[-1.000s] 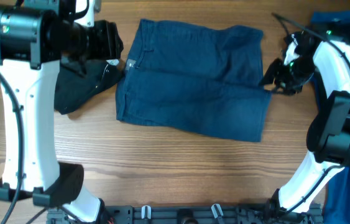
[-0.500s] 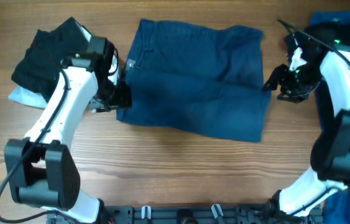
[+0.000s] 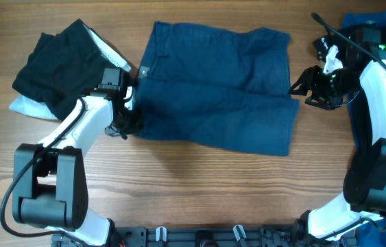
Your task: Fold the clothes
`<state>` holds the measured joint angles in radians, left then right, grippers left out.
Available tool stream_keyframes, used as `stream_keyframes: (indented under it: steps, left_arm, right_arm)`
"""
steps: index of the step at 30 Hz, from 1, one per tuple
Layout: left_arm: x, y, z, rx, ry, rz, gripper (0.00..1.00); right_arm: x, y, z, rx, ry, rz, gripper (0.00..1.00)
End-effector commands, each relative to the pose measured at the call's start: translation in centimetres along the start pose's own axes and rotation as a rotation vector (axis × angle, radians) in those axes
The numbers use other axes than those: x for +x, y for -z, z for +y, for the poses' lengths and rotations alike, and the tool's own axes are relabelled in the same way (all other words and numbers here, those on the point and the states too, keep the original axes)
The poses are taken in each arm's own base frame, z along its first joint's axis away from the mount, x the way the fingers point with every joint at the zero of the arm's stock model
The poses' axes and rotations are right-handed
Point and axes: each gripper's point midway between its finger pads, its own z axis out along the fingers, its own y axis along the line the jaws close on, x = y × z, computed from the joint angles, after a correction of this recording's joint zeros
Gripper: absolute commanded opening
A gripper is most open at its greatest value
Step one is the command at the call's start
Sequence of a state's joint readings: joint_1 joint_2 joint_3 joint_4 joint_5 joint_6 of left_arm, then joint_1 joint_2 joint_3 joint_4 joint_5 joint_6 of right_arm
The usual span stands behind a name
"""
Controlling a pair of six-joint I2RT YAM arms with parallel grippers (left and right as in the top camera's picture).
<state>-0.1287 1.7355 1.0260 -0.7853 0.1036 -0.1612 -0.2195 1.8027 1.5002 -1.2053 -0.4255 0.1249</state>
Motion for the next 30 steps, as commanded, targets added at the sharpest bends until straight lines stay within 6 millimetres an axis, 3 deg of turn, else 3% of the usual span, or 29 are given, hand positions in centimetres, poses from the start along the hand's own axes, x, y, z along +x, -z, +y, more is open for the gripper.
stream_keyframes:
  steps: [1, 5, 8, 11, 12, 18, 20, 23, 26, 30]
  left_arm:
    - [2.7, 1.0, 0.5, -0.012, -0.016, 0.092, 0.04]
    - [4.0, 2.0, 0.7, -0.02, -0.013, 0.122, 0.04]
    - [4.2, 2.0, 0.8, -0.021, -0.011, 0.133, 0.04]
    - [4.6, 2.1, 0.8, -0.025, -0.006, 0.148, 0.04]
    - [5.3, 2.2, 1.0, -0.031, -0.002, 0.177, 0.04]
    - [6.4, 2.4, 1.3, -0.047, 0.063, 0.22, 0.04]
    - [6.1, 2.4, 1.4, -0.044, 0.066, 0.209, 0.04]
    - [6.0, 2.4, 1.6, -0.043, 0.075, 0.207, 0.04]
    - [6.3, 2.6, 1.8, -0.041, 0.089, 0.22, 0.04]
    - [6.1, 3.7, 1.5, 0.006, 0.11, 0.189, 0.04]
  right_arm:
    - [0.5, 0.2, -0.1, 0.001, 0.016, 0.005, 0.59]
    - [3.3, -2.6, -2.9, 0.081, -0.063, 0.094, 0.6]
    - [7.0, -5.2, -4.5, 0.095, -0.114, 0.202, 0.59]
    - [9.6, -6.3, -5.3, 0.106, -0.144, 0.279, 0.59]
    - [11.3, -7.2, -6.0, 0.111, -0.161, 0.322, 0.59]
    - [15.5, -9.3, -7.8, 0.14, -0.186, 0.409, 0.6]
    - [15.8, -9.7, -8.2, 0.15, -0.183, 0.407, 0.57]
    - [15.2, -10.0, -8.0, 0.134, -0.174, 0.38, 0.23]
    - [13.5, -9.4, -7.4, 0.118, -0.147, 0.31, 0.05]
    - [11.1, -6.1, -5.6, 0.1, -0.082, 0.162, 0.04]
